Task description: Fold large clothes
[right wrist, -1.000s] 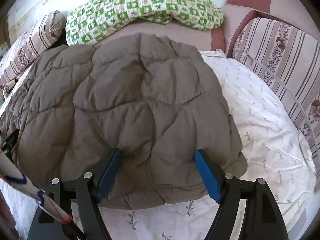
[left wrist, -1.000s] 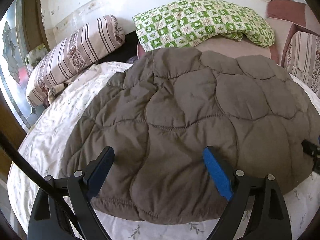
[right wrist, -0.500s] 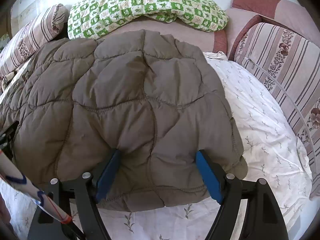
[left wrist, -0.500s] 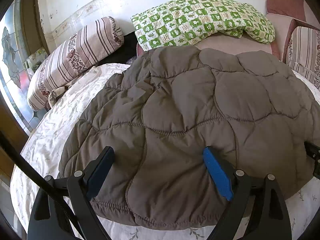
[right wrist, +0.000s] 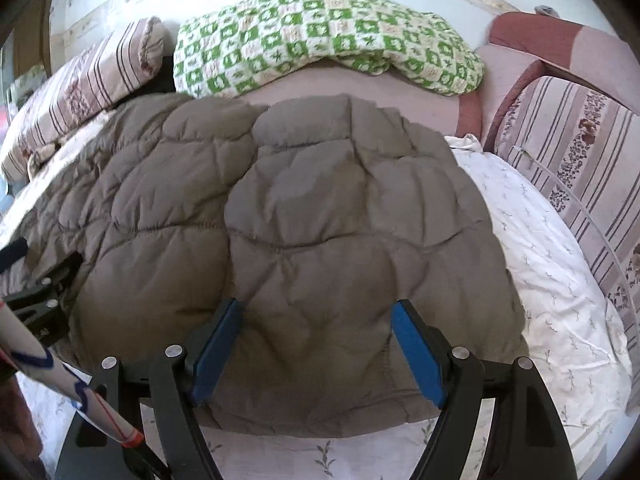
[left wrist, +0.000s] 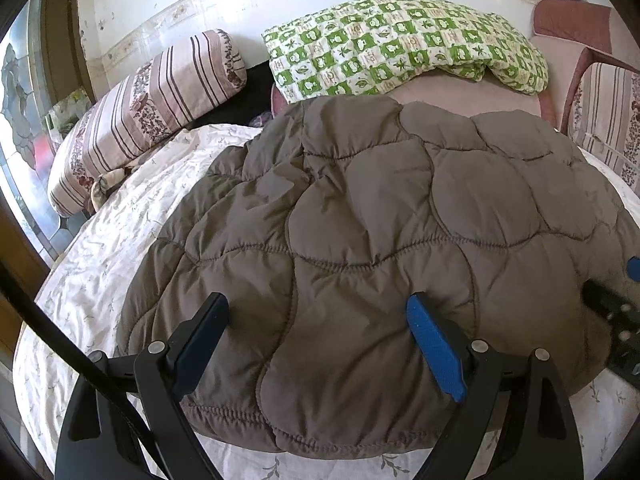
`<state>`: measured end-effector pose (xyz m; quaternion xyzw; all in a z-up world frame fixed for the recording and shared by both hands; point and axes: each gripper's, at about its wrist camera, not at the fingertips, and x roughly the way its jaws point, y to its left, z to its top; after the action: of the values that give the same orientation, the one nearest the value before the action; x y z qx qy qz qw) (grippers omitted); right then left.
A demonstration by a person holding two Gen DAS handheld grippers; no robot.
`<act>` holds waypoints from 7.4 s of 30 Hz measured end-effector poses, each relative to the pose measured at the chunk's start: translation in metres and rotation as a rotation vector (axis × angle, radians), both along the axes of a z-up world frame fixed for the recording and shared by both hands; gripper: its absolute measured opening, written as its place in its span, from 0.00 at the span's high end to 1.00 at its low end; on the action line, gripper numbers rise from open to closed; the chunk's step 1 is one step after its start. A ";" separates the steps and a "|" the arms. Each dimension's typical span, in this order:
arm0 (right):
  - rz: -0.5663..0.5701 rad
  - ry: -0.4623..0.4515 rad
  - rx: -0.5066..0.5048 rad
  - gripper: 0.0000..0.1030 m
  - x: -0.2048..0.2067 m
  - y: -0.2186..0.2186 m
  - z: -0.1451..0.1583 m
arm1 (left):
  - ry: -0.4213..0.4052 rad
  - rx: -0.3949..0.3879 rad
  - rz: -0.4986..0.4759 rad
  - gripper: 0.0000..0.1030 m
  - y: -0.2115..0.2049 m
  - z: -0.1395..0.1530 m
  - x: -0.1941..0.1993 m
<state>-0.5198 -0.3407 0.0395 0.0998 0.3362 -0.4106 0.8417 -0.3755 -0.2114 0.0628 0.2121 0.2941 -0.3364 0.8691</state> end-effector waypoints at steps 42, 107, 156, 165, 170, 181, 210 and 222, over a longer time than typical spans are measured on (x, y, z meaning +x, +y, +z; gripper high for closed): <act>0.044 -0.007 -0.099 0.20 0.030 0.026 0.007 | 0.013 -0.015 0.019 0.12 0.007 0.004 0.011; -0.068 -0.302 -0.367 0.00 -0.169 0.282 0.154 | -0.169 -0.391 0.100 0.00 0.284 0.203 -0.175; -0.069 -0.149 -0.274 0.00 -0.120 0.232 0.093 | -0.035 -0.051 0.096 0.00 0.229 0.118 -0.126; -0.065 -0.133 -0.264 0.00 -0.119 0.230 0.086 | -0.025 -0.038 0.083 0.00 0.228 0.115 -0.125; -0.064 -0.123 -0.262 0.00 -0.116 0.229 0.084 | -0.017 -0.034 0.081 0.00 0.227 0.114 -0.122; -0.059 -0.107 -0.254 0.00 -0.112 0.225 0.081 | 0.006 -0.018 0.084 0.00 0.224 0.108 -0.116; -0.061 -0.087 -0.240 0.00 -0.106 0.224 0.071 | 0.003 -0.008 0.080 0.00 0.222 0.106 -0.114; -0.061 -0.082 -0.236 0.00 -0.105 0.223 0.068 | 0.004 -0.005 0.078 0.00 0.221 0.105 -0.115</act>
<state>-0.6250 -0.1178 0.1079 0.0271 0.2478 -0.4683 0.8477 -0.4906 0.0098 0.1682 0.1973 0.3031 -0.3034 0.8816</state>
